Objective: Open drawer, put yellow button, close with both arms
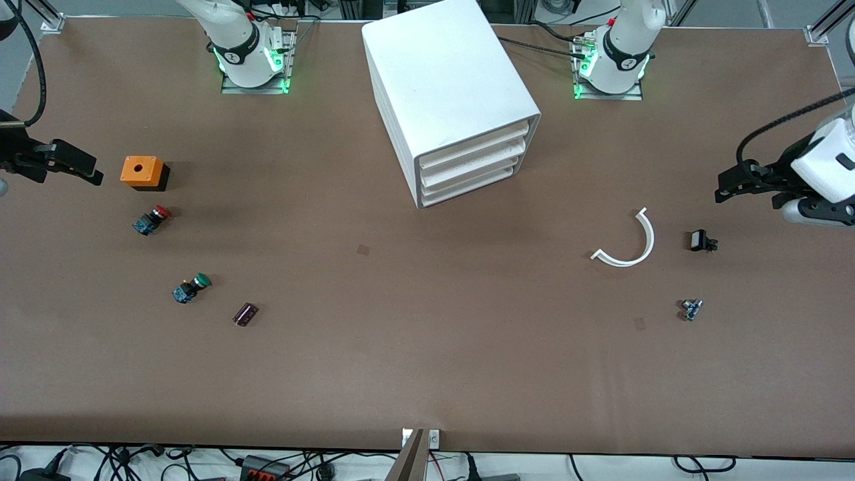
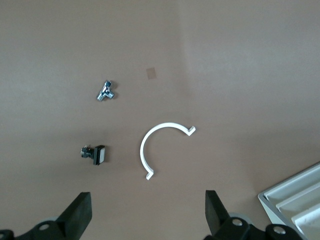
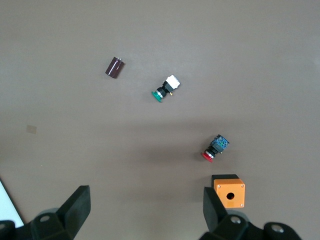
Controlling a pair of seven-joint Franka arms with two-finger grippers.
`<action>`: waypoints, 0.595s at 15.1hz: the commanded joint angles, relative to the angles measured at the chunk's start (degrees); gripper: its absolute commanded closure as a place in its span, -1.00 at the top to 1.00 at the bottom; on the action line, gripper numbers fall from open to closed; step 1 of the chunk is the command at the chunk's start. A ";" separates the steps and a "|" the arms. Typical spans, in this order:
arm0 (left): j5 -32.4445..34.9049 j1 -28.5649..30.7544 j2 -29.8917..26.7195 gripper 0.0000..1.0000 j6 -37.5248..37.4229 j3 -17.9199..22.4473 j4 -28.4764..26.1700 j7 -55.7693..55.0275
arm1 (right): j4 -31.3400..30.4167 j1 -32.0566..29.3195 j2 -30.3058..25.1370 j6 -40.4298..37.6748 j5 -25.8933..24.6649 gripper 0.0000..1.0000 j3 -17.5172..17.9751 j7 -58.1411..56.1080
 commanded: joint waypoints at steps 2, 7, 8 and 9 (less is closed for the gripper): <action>-0.30 -0.82 -5.21 1.00 2.22 1.46 -6.17 0.96 | -0.23 -1.88 -0.57 0.15 -0.43 1.00 0.80 -0.55; -0.30 -0.91 -4.94 1.00 0.02 1.20 -4.94 0.96 | -0.22 -1.98 -0.57 0.23 -0.87 1.00 2.12 -0.64; -0.38 -0.91 -4.94 1.00 0.02 1.20 -4.94 0.96 | -0.22 -1.98 -0.57 0.15 -0.87 1.00 2.21 -0.64; -0.38 -0.91 -5.03 1.00 0.02 1.20 -4.94 0.96 | -0.22 -1.98 -0.57 0.06 -0.87 1.00 2.12 -0.64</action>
